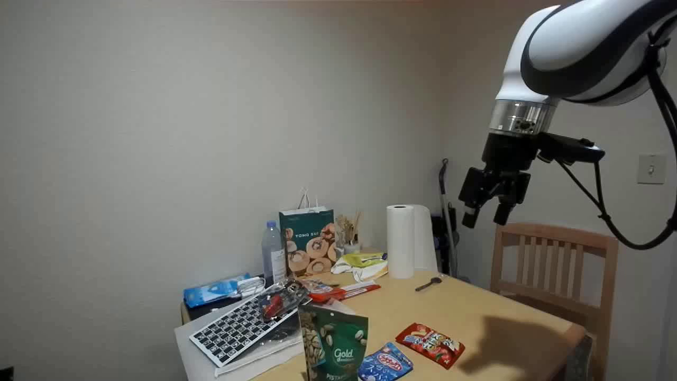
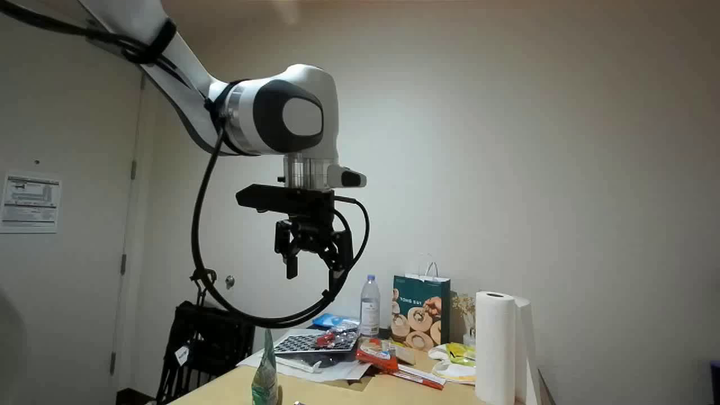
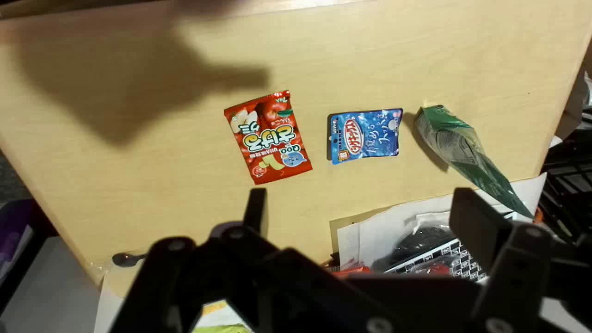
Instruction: Move the blue pack
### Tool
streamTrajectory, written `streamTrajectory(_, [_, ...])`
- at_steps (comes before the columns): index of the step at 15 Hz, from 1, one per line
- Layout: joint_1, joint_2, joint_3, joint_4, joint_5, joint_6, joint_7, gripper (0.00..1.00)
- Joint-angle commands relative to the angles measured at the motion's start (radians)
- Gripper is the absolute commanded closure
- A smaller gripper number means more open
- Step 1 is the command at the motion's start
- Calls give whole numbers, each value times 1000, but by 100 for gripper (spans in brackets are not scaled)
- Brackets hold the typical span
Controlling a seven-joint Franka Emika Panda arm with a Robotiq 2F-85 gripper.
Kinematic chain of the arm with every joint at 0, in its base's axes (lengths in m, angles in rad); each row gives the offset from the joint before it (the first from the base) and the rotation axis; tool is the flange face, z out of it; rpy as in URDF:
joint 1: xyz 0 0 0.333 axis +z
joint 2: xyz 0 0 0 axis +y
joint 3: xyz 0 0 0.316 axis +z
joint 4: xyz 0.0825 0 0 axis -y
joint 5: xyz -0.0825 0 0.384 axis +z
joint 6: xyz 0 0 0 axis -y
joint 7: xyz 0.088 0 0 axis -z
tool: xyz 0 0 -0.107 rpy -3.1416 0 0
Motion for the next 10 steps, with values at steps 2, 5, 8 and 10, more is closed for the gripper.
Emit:
streamTrajectory(2, [-9,5,11,4,9,1,0,0])
streamTrajectory(5, [-4,30,16,14,20,19,14,0])
streamTrajectory(8, [-17,91,42,25,-1,86,50,0])
streamTrajectory(10, [-19,160,58,47,-15,136,72,0])
